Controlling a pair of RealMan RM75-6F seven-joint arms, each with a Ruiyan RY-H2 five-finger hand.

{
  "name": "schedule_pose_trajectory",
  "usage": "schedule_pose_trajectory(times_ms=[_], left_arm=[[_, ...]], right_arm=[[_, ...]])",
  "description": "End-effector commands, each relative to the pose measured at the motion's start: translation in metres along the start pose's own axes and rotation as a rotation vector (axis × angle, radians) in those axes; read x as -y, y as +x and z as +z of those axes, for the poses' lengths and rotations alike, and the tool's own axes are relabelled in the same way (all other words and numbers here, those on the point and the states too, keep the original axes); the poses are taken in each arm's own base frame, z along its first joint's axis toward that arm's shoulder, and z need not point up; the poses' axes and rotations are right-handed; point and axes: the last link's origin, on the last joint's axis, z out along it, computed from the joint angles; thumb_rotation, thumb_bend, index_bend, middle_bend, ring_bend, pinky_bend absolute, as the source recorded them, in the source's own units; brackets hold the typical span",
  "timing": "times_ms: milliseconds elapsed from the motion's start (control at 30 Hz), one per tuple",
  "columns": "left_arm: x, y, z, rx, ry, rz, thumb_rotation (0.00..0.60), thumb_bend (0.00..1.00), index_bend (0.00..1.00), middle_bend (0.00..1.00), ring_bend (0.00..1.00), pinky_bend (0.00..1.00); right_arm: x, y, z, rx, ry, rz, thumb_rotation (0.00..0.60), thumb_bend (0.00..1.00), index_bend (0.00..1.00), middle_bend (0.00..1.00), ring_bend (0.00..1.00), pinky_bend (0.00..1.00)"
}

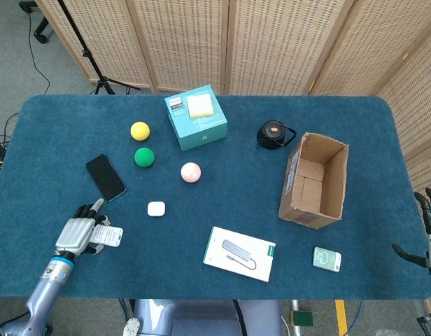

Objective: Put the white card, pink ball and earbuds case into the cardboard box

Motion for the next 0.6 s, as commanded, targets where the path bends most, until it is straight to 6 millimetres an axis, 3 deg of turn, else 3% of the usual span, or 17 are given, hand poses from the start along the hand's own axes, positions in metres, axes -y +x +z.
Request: schedule_pose_trajectory(times_ms=[33,367,600], left_arm=[[-0.001,0.001,-0.004,-0.008,-0.012,0.001,0.6,0.39,0.64,0.0,0.0,0.0],[-0.011,0.016,-0.011,-0.059,-0.061,-0.026,0.6,0.38,0.64,0.0,0.0,0.0],[-0.059,0.054,0.009,-0.145,-0.244,-0.041,0.6,0.37,0.64,0.0,0.0,0.0]], right_arm=[[0.0,0.0,0.0,0.001,0.0,0.001,0.6,0.0,0.0,0.0,0.0,0.0],[-0.001,0.001,0.0,0.0,-0.004,0.005,0.6,0.0,0.0,0.0,0.0,0.0],[-0.001,0.002,0.0,0.001,-0.005,0.01,0.6,0.0,0.0,0.0,0.0,0.0]])
